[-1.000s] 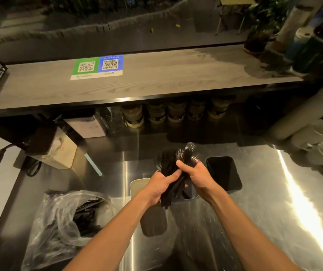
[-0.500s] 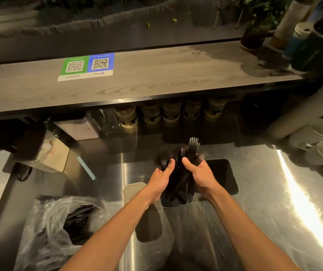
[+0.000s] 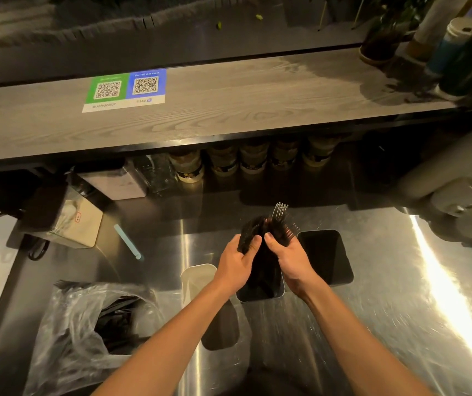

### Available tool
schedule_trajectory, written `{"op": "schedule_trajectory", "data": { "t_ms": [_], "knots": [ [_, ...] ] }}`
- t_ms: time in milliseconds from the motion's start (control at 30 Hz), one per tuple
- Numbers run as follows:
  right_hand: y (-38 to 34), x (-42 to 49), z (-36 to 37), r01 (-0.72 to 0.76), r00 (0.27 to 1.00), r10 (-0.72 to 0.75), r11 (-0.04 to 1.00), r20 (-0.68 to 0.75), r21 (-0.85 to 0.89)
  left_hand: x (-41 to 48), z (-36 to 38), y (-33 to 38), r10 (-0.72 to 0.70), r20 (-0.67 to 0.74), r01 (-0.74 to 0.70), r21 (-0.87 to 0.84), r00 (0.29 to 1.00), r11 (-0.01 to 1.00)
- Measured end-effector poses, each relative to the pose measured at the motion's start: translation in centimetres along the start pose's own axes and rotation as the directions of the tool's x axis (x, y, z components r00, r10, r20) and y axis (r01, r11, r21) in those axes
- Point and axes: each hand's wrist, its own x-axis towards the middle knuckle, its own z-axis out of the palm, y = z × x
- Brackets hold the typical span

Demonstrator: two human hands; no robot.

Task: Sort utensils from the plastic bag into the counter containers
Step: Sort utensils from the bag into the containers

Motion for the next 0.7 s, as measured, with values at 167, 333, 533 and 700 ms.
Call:
{"op": "schedule_trajectory", "data": {
  "t_ms": [167,333,533,700],
  "knots": [
    [1.1,-0.2,0.3,0.014,1.0,-0.013,1.0,0.007,-0.023,-0.4,-0.4,-0.7,0.173,-0.136,-0.134,0.26,0.975,0.956],
    [2.2,-0.3,0.6,0.016,1.0,-0.016,0.999,0.004,-0.031,-0.8,-0.7,-1.9,0.127,-0.091,-0.096,0.291,0.988,0.952],
    [3.5,-0.3,1.0,0.065,0.998,-0.067,0.988,-0.009,-0.141,-0.8,-0.4,-3.1,0.086,-0.084,-0.064,0.24,0.993,0.969],
    [4.1,-0.7,0.9,0.166,0.986,-0.153,0.944,0.067,-0.285,-0.9,-0.6,-3.1,0.086,-0.096,-0.058,0.267,0.992,0.962]
  ]
}}
